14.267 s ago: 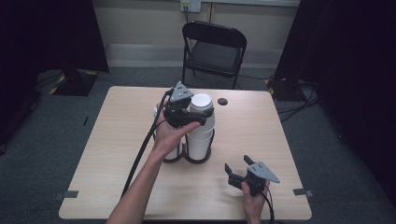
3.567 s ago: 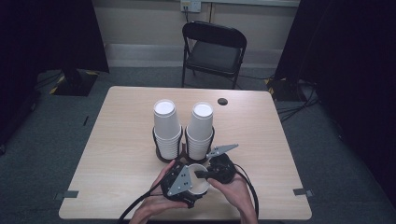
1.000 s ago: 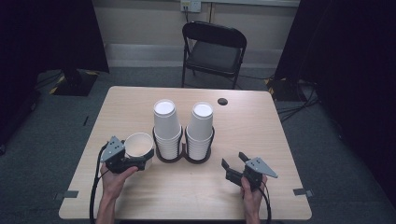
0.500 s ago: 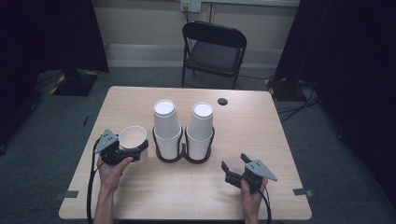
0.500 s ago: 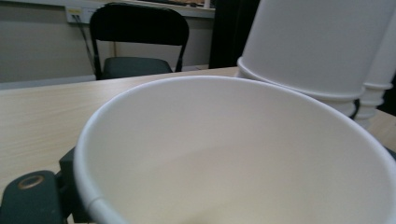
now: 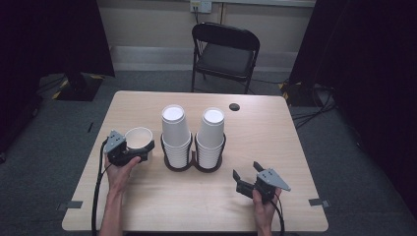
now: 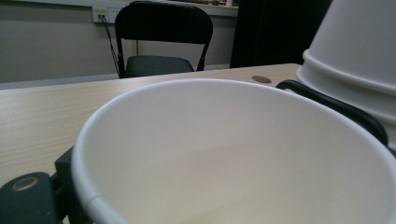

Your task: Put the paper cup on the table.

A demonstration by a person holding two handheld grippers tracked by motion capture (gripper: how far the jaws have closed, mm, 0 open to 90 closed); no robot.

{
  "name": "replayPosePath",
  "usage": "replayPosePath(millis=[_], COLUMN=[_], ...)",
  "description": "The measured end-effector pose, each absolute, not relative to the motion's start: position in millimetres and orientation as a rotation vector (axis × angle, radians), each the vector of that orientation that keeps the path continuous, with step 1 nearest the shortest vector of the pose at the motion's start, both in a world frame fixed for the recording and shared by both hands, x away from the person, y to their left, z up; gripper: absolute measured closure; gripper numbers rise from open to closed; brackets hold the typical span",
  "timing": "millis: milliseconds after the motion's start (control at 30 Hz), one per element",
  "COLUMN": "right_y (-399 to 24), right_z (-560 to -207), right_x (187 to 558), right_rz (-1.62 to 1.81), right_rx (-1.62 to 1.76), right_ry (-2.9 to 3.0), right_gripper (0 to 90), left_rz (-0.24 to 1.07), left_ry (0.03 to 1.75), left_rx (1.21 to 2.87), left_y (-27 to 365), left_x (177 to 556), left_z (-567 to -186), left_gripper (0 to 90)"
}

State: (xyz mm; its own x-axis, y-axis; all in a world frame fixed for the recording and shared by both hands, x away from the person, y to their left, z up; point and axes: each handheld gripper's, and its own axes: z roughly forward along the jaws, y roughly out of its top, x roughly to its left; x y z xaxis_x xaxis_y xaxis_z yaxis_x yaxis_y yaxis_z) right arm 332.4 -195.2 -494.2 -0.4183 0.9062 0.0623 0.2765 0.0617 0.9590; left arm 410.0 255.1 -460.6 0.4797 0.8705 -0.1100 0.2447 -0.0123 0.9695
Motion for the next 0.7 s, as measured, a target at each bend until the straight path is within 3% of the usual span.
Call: replayPosePath(millis=[700], right_y=[-194], right_z=[-494], right_x=[333], right_rz=[1.381], right_rx=[1.174], right_ry=[1.776], right_gripper=[14.3], left_rz=[0.669], left_ry=[1.020], left_rx=[1.705], left_y=[251], left_x=[409], left_z=[-482], left_gripper=[11.0])
